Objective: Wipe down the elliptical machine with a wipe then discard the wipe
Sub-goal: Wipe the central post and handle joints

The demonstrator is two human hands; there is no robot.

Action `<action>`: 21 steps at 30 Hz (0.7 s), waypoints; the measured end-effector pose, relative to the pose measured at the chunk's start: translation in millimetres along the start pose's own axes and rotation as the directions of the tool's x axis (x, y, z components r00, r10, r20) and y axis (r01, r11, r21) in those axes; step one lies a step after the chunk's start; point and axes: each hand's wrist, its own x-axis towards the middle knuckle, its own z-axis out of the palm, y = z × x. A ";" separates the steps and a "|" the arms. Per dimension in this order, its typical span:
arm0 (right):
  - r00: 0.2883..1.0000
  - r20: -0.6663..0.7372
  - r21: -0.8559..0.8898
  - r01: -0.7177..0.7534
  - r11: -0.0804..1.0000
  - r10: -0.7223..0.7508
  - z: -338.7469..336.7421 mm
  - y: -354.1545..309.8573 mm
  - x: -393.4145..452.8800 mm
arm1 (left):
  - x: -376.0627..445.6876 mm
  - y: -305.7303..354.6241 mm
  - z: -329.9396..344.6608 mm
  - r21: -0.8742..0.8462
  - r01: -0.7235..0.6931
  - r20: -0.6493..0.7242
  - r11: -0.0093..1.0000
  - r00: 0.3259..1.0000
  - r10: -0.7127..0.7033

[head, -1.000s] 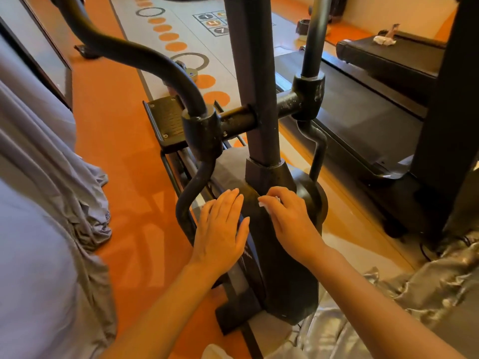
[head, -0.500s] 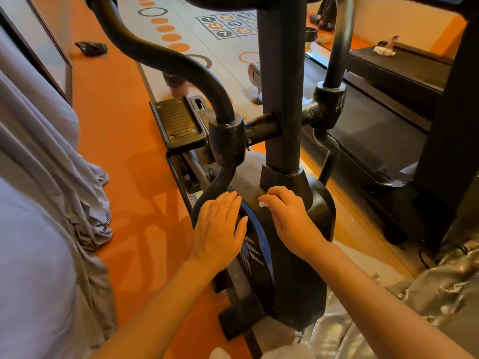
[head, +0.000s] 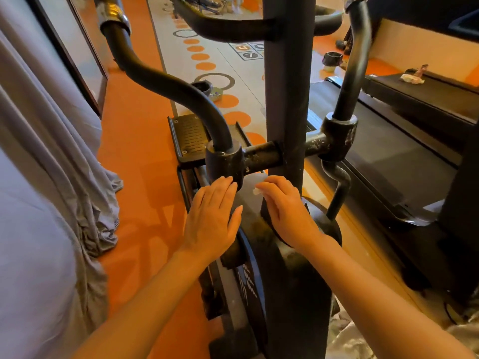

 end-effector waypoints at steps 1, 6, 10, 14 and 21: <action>1.000 -0.002 0.022 0.011 1.000 -0.011 -0.6 5.1 5.8 | 5.9 0.2 1.4 0.012 0.004 -0.010 1.000 1.000 -0.004; 1.000 -0.025 0.070 0.006 0.998 -0.004 0.4 25.9 32.8 | 23.0 3.7 1.6 -0.004 0.017 -0.108 1.000 0.994 -0.017; 0.995 -0.099 0.080 0.029 0.996 -0.021 4.0 26.4 57.0 | 33.7 -4.6 -3.0 0.008 0.004 -0.175 1.000 0.985 -0.002; 0.987 -0.160 0.028 0.014 1.000 -0.010 20.0 25.3 66.7 | 40.4 -12.7 0.0 0.051 -0.014 -0.145 0.999 0.989 0.021; 0.990 -0.140 0.061 -0.005 0.998 0.013 51.6 26.3 51.0 | 35.1 -31.6 15.2 0.031 -0.089 -0.074 0.996 0.993 0.091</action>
